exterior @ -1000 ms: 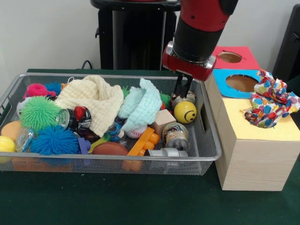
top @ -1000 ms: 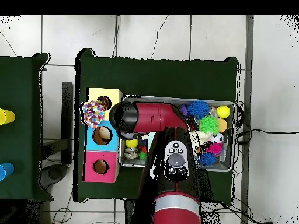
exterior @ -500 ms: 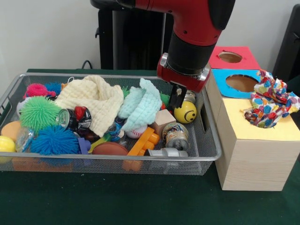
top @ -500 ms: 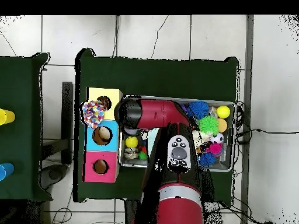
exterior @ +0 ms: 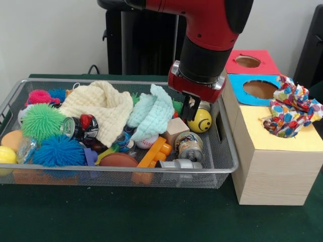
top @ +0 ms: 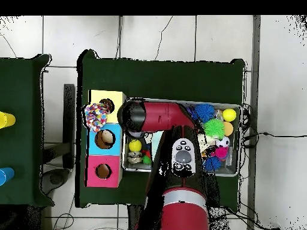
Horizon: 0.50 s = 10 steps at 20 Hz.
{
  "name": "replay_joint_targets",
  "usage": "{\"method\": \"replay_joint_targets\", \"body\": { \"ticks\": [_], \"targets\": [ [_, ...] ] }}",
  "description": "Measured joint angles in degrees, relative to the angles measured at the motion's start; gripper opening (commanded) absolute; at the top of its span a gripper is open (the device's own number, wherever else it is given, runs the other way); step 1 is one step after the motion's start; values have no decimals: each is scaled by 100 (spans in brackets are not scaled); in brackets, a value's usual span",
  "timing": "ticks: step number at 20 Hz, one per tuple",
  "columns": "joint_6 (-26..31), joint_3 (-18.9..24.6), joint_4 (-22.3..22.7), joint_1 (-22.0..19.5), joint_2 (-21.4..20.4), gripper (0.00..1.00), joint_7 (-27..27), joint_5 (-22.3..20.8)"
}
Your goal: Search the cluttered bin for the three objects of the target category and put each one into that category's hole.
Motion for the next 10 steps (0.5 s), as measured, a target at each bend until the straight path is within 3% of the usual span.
{"method": "replay_joint_targets", "body": {
  "ticks": [10],
  "targets": [
    [-103, -2, 0, 14, 0, 0, 0, 0]
  ]
}}
